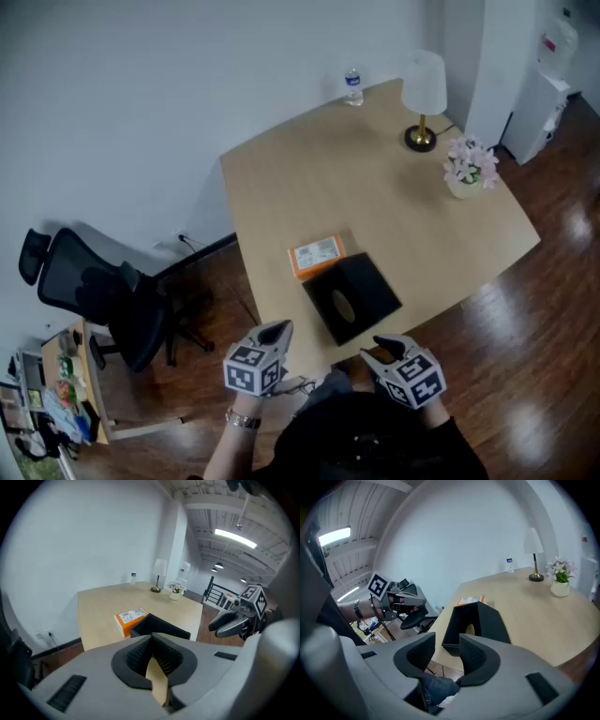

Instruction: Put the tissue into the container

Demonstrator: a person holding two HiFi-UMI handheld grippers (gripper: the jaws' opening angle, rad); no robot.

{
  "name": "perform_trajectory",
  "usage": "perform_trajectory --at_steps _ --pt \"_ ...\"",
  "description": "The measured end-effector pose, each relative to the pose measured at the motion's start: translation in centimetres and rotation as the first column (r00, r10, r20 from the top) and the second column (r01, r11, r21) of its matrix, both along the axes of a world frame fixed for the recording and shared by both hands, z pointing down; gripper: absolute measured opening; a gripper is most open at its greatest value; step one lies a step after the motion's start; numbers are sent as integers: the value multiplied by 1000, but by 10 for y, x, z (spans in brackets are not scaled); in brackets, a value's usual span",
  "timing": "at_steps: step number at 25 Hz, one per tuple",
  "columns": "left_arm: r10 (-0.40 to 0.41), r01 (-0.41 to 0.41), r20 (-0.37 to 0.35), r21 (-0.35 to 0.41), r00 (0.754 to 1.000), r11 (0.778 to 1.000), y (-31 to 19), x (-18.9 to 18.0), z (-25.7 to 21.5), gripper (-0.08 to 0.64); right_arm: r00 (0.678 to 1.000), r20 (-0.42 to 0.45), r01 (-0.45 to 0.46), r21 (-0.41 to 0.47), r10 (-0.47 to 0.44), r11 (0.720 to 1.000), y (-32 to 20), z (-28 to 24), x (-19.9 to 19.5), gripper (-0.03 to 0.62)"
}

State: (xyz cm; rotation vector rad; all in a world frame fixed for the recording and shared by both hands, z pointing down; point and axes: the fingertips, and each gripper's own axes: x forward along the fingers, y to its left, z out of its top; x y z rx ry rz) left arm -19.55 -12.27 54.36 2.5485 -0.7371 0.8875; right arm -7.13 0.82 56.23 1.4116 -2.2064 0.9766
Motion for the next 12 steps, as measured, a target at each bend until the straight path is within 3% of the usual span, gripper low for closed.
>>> perform_trajectory --at_steps 1,7,12 --pt "19 -19 2 -4 1000 1000 -9 3 2 7 1000 -13 -5 4 5 1000 -3 -1 1 167" --pt "188 -192 88 36 978 981 -77 22 18 313 991 -48 -124 14 125 992 -21 -16 11 173" --pt "336 -346 144 47 931 937 -139 51 39 339 972 -89 -219 -34 216 975 -17 -15 16 173"
